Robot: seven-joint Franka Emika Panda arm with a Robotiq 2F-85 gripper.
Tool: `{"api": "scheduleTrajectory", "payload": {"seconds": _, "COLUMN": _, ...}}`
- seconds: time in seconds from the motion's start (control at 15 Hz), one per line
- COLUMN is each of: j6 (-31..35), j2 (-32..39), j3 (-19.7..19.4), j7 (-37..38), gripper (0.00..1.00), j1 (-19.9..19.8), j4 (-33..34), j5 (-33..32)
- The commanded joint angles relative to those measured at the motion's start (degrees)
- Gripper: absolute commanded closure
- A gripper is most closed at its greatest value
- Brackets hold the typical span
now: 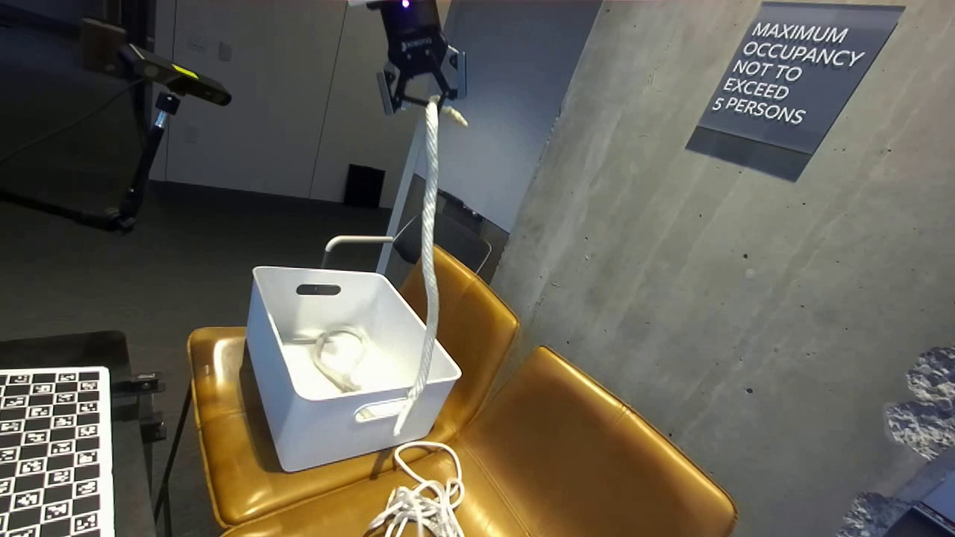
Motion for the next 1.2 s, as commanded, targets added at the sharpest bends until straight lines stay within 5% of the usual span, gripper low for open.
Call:
{"api": "scheduleTrajectory", "payload": {"seconds": 0.0, "j6": -5.9, "j2": 1.1, "j3": 2.7, "j7": 1.9, "gripper": 1.0, "j1": 2.0, "j4": 6.8, "j5": -0.6}}
{"api": "scheduleTrajectory", "payload": {"seconds": 0.27, "j6": -6.4, "j2": 2.2, "j3": 3.6, "j7": 2.6, "gripper": 1.0, "j1": 2.5, "j4": 7.7, "j5": -0.7}}
{"api": "scheduleTrajectory", "payload": {"seconds": 1.13, "j6": 4.2, "j2": 6.3, "j3": 1.5, "j7": 3.4, "gripper": 1.0, "j1": -0.4, "j4": -7.9, "j5": 0.3}}
